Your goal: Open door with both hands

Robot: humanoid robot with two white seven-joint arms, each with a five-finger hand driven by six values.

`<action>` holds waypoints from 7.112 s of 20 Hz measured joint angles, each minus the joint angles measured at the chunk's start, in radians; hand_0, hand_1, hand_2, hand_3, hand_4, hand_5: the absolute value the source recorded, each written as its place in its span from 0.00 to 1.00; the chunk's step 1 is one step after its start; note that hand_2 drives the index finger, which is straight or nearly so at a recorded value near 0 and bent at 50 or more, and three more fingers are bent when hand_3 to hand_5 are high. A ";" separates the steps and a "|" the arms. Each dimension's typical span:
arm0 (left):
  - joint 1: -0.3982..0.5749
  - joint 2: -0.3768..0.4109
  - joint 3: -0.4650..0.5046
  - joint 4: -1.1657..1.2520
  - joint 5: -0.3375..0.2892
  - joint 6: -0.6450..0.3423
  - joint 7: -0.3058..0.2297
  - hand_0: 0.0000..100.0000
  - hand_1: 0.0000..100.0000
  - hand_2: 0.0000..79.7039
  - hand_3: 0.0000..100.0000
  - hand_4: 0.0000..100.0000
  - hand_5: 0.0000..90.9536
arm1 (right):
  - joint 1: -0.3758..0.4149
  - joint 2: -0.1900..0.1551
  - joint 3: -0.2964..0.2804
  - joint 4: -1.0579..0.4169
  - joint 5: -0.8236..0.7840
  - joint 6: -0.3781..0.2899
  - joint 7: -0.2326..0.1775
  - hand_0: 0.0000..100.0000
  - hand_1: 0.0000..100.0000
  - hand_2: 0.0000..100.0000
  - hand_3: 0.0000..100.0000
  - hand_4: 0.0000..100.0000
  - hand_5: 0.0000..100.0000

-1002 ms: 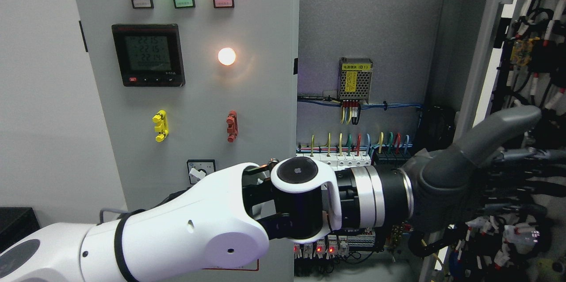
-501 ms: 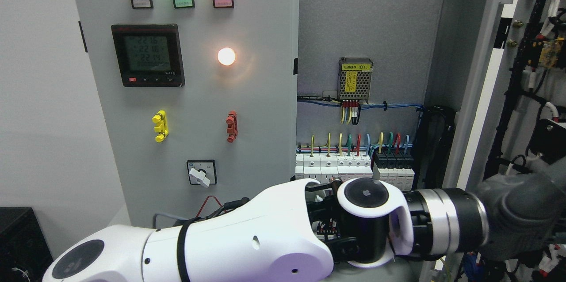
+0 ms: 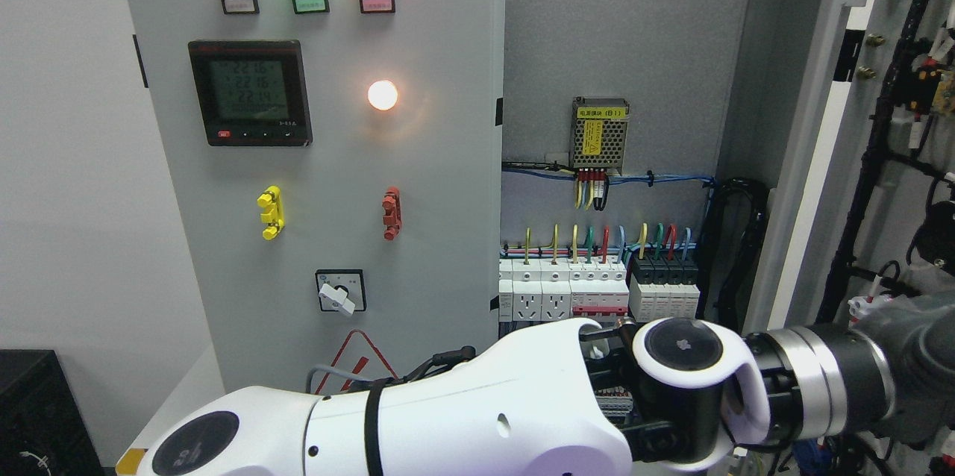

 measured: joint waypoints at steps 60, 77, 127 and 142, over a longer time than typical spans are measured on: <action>1.563 0.214 1.174 1.363 -1.511 -0.194 -0.047 0.00 0.00 0.00 0.00 0.00 0.00 | 0.317 -0.247 0.268 -1.710 0.000 -0.655 -0.006 0.00 0.00 0.00 0.00 0.00 0.00; 1.563 0.089 1.297 1.467 -1.468 -0.193 -0.050 0.00 0.00 0.00 0.00 0.00 0.00 | -0.253 -0.237 0.366 -1.834 0.000 -0.059 0.000 0.00 0.00 0.00 0.00 0.00 0.00; 1.563 0.045 1.274 1.483 -1.451 -0.205 -0.051 0.00 0.00 0.00 0.00 0.00 0.00 | -0.868 -0.166 0.187 -1.350 -0.379 0.308 0.468 0.00 0.00 0.00 0.00 0.00 0.00; 1.563 0.044 1.274 1.483 -1.451 -0.205 -0.051 0.00 0.00 0.00 0.00 0.00 0.00 | -0.890 -0.164 0.142 -1.335 -0.400 0.357 0.628 0.00 0.00 0.00 0.00 0.00 0.00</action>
